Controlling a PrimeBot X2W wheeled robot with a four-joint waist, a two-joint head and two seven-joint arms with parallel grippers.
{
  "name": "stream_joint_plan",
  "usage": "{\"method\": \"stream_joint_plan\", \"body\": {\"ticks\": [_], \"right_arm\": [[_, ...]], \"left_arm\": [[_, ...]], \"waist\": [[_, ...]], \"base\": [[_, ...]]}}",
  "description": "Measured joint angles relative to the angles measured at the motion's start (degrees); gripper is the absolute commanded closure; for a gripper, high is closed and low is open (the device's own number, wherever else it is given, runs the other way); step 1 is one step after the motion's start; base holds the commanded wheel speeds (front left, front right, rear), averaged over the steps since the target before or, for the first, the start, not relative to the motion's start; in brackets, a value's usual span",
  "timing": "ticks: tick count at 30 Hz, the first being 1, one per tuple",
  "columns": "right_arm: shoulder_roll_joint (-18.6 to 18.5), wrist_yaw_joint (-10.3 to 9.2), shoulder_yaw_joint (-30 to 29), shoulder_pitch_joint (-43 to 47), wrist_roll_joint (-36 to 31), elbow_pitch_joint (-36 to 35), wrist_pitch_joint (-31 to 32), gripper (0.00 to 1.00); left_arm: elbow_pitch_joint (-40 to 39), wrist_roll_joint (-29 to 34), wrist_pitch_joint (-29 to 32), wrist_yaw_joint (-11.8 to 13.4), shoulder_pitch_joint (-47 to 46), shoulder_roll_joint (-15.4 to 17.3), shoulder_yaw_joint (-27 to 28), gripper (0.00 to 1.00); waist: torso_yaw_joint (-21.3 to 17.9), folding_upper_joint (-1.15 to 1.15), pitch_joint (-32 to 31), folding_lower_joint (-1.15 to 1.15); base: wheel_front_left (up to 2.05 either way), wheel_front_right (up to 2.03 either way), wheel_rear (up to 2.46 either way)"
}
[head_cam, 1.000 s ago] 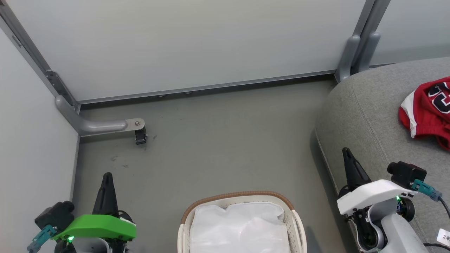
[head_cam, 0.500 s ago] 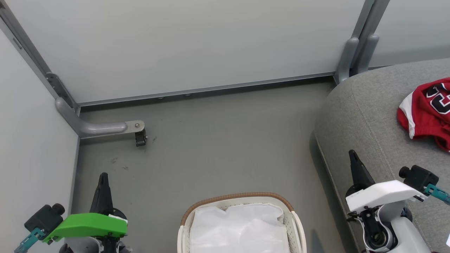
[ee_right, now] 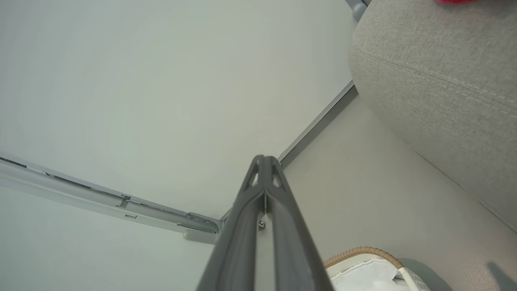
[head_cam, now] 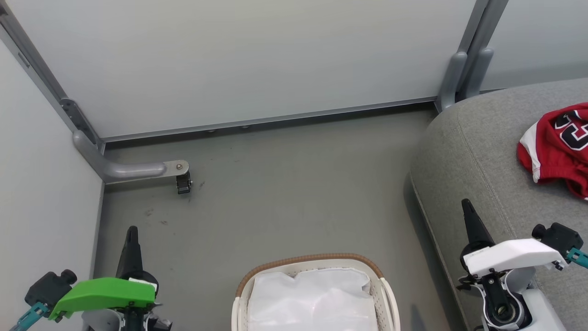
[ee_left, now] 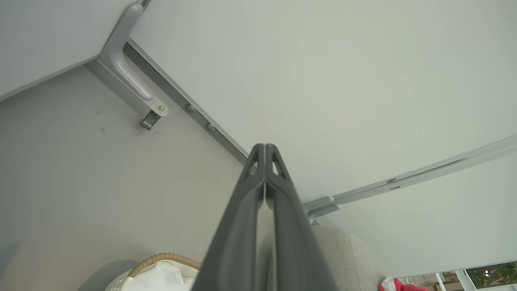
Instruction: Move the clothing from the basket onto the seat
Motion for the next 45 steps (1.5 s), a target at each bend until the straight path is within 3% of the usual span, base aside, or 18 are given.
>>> {"method": "stream_joint_plan", "body": {"ticks": [45], "right_arm": [[-0.04,-0.02,-3.46,2.32,24.51,-3.42,6.62,1.0]], "left_arm": [[-1.87,-23.02,6.91,0.0,-0.7,0.15,2.65,1.0]], "waist": [[-0.39,0.0,-1.57,0.0]], "base": [[0.0,0.0,0.0]]}}
